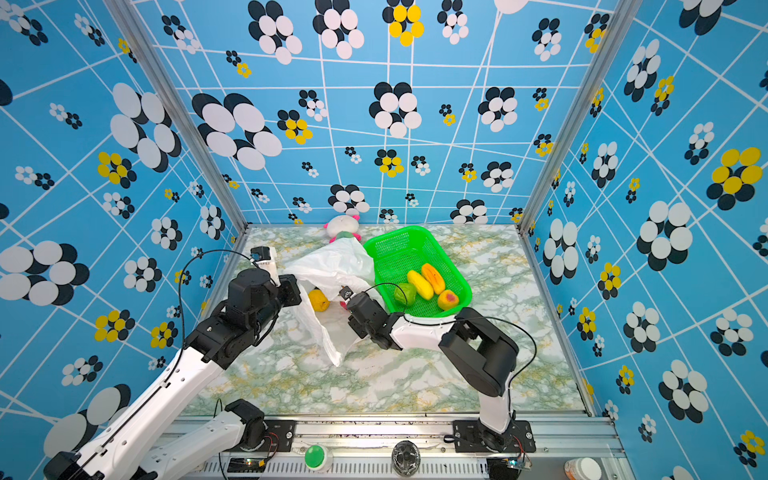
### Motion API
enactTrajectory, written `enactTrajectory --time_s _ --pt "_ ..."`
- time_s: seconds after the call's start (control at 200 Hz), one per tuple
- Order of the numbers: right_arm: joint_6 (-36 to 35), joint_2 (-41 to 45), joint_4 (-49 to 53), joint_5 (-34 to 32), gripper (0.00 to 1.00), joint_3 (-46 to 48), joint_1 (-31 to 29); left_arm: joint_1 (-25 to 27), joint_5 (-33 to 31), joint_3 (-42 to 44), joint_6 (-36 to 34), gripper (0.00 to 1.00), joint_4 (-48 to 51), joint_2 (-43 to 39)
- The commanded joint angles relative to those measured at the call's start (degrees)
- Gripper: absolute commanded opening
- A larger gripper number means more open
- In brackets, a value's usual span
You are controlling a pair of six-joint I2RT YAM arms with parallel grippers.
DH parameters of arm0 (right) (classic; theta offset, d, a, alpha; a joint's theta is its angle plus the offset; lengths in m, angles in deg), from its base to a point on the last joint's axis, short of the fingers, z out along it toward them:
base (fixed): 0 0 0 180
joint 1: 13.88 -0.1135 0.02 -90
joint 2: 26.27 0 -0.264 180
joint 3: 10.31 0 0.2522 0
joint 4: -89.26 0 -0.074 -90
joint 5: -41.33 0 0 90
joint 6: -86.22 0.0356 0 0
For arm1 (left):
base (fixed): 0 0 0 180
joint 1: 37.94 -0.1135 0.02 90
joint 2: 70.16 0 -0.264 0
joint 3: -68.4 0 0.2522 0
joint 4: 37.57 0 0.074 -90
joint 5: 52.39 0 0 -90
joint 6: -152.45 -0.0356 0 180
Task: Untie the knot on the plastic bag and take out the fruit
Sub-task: 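Lower the open right gripper into the bag toward the red apple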
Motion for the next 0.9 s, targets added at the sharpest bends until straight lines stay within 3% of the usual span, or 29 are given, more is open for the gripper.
enactTrajectory --time_s 0.0,0.265,0.395,0.57,0.735,0.895 --pt "-1.06 7.96 -5.37 4.88 0.41 3.85 -0.83 -0.38 -0.58 -0.53 0.66 0.04 0.57 -0.59" --pt "-2.5 21.68 -11.08 12.12 0.38 13.49 -2.75 -0.38 -0.67 -0.45 0.72 0.04 0.47 -0.63" --pt "-2.81 24.66 -13.19 11.42 0.4 16.29 -2.75 -0.38 -0.66 -0.49 0.73 0.04 0.49 -0.63" --pt "-3.62 18.56 -13.28 7.12 0.53 13.84 -2.79 -0.38 -0.65 -0.44 0.74 0.04 0.47 -0.63" --pt "-8.98 11.6 -12.38 16.69 0.53 11.01 -4.17 -0.38 -0.75 -0.44 0.74 0.04 0.55 -0.61" --pt "-10.77 6.92 -10.44 16.67 0.52 7.72 -5.16 -0.35 -0.68 -0.38 0.71 0.04 0.48 -0.63"
